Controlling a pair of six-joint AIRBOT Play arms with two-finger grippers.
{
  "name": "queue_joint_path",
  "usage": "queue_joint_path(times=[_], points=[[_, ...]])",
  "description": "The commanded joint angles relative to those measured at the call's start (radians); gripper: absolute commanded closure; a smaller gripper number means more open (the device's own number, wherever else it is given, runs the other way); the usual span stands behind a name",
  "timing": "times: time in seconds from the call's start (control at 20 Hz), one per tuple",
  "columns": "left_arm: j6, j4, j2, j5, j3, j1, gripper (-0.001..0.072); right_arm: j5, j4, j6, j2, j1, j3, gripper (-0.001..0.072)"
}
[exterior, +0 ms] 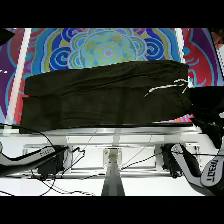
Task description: Fold the clothes and pants, and hang the long-sleeved shirts on hangers.
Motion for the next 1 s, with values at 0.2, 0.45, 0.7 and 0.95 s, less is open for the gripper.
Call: queue_joint_path(times=[0.2, 0.45, 0.7, 0.95], points=[[-0.043, 0.034, -0.091, -0.008, 0.000, -0.002, 0.0133, -0.253, 0.314, -0.226, -0.174, -0.001, -0.008, 0.0262], [-0.174, 0.369, -0.130, -0.178, -0.019, 0.045, 0.0134, -0.255, 0.382, -0.355, -0.174, -0.001, 0.005, 0.0587], [-0.212, 0.503, -0.084, -0.333, -0.124, 0.254, 0.0135, -0.243, 0.377, -0.406, -0.159, -0.001, 0.018, 0.0683], [-0.175, 0.500, 0.093, -0.192, -0.553, 0.482, 0.0135, -0.245, 0.379, -0.407, -0.159, -0.001, 0.018, 0.0683]])
